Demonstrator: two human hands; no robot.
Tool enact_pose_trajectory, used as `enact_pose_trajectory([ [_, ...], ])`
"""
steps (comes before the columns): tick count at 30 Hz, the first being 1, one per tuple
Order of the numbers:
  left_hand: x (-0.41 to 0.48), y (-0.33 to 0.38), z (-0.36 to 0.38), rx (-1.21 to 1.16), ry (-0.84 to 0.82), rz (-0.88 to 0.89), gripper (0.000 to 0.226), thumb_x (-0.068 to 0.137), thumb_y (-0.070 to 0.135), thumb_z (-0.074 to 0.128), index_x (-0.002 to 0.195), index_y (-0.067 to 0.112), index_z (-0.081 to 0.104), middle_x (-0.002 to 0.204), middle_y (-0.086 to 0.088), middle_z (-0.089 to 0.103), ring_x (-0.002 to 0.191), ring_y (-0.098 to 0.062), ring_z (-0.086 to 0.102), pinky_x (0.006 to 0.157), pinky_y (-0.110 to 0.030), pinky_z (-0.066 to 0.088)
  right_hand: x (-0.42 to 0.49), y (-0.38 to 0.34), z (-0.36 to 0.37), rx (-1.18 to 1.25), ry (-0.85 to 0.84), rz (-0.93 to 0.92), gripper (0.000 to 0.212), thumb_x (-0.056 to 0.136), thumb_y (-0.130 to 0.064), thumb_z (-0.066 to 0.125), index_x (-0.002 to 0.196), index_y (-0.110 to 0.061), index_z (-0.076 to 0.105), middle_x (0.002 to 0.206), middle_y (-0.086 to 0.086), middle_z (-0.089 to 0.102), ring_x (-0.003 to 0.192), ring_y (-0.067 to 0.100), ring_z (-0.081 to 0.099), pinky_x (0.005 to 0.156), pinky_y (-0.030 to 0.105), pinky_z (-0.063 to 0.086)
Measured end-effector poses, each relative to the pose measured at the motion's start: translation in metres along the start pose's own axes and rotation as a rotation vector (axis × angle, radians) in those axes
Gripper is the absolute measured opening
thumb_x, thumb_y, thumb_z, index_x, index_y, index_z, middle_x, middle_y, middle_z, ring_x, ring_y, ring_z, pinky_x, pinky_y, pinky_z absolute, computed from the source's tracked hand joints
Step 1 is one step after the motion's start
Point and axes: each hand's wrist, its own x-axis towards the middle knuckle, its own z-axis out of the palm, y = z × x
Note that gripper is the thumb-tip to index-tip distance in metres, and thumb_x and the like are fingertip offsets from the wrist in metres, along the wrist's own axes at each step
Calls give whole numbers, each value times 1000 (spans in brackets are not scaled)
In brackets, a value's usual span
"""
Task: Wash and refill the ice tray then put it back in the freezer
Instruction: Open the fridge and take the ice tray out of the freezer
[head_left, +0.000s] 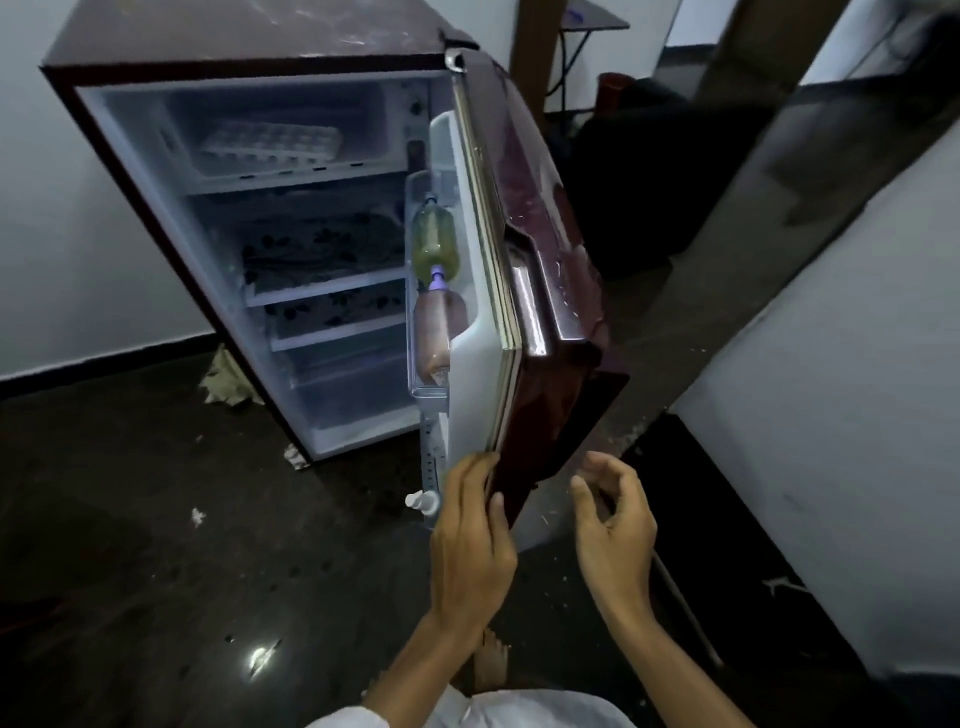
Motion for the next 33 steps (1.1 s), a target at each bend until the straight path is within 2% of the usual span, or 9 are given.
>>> enact_pose_trajectory([
  [5,-3,10,12,-67,-196,11,51,95,-3,46,143,15,43,143,-1,49,134,-6,45,109,-12,34,-7,-1,-5,18,48,-7,30,89,-8,67,117,-19,59,111,-7,63,104,-4,60,81,7,48],
  [10,3,13,14,-104,-459,71,64,98,11,51,155,21,24,156,10,34,141,3,33,113,-13,28,-6,1,-12,-10,103,-18,38,86,-14,72,120,-21,56,116,-14,57,107,-12,54,82,3,44],
  [14,11,17,18,-55,-486,112,66,97,16,49,155,29,19,155,8,36,140,1,37,110,-16,35,7,5,-15,-21,149,17,46,85,-20,74,125,-24,52,119,-16,52,109,-15,51,82,4,46],
  [20,27,18,30,149,-504,317,58,97,14,50,152,19,32,158,2,35,141,-9,38,109,-24,41,32,14,-17,-18,196,64,53,87,-23,71,134,-23,47,128,-12,46,110,-5,53,88,18,50],
  [25,32,11,44,286,-530,417,54,99,21,49,151,16,34,160,-2,31,145,-16,33,110,-34,44,58,23,-17,-48,338,54,47,90,-28,69,131,-19,49,122,-8,48,107,6,55,89,27,52],
  [29,36,1,52,372,-589,432,53,103,30,38,154,18,26,164,-1,21,151,-16,19,115,-42,36,81,37,-25,-86,392,41,41,90,-30,67,126,-18,49,120,-2,52,104,10,57,89,37,55],
  [33,42,-8,56,479,-627,461,55,105,37,29,156,20,17,166,0,11,153,-16,7,121,-46,25,98,48,-26,-93,443,52,41,93,-22,63,131,-10,49,125,6,52,111,10,54,96,41,52],
])
